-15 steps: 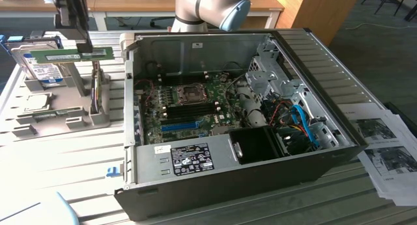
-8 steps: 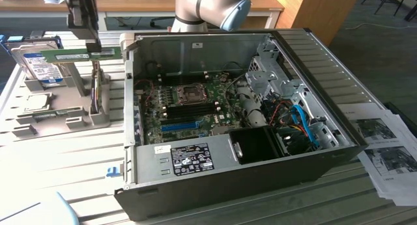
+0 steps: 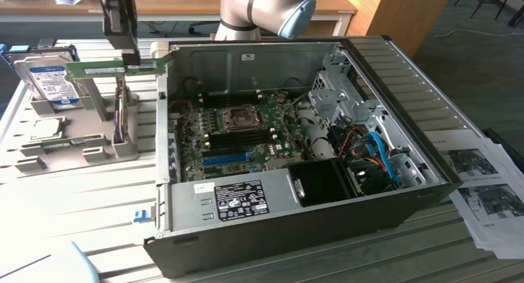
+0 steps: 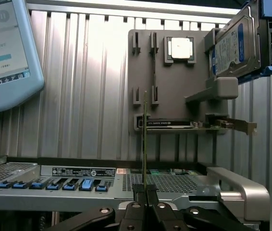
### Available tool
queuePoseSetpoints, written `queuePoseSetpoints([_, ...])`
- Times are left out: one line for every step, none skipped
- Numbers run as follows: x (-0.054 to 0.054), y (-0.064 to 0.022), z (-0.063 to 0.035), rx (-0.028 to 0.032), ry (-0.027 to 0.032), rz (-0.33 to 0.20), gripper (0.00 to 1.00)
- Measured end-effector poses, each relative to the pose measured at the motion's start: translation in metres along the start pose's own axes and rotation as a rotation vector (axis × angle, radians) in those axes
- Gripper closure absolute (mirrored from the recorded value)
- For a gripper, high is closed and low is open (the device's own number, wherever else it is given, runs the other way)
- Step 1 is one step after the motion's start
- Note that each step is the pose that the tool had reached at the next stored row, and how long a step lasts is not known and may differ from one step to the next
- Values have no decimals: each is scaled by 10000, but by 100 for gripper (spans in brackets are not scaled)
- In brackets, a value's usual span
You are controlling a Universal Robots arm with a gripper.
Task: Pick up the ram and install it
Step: 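Pick up the ram and move it above insertion slot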
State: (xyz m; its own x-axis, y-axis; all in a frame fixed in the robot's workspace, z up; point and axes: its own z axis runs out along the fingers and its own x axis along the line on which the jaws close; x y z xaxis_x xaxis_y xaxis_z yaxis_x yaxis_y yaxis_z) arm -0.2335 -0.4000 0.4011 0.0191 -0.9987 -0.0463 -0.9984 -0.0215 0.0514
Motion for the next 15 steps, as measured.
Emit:
queuePoseSetpoints([1,-23,-2,-3,-1,-1,89])
queuePoseSetpoints([1,-46,-3,-6,-2,-2,89])
queuePoseSetpoints([1,-67,-4,-9,-3,-1,89])
queuePoseSetpoints([2,-90,-5,-12,-5,-1,89])
queuePoseSetpoints([2,-112,-7,-15,-6,-2,89])
queuePoseSetpoints([2,-134,-8,-18,-7,-3,89])
queuePoseSetpoints([3,-157,-9,-20,-9,-3,89])
queuePoseSetpoints([3,-181,-10,-23,-11,-4,89])
queuePoseSetpoints([4,-205,-11,-26,-13,-5,89])
queuePoseSetpoints([5,-228,-12,-29,-15,-6,89])
queuePoseSetpoints([5,-252,-13,-32,-17,-6,89])
queuePoseSetpoints([5,-275,-14,-34,-18,-6,89])
queuePoseSetpoints([5,-299,-16,-38,-20,-7,89])
queuePoseSetpoints([6,-321,-18,-41,-20,-8,89])
queuePoseSetpoints([6,-344,-19,-44,-22,-9,89])
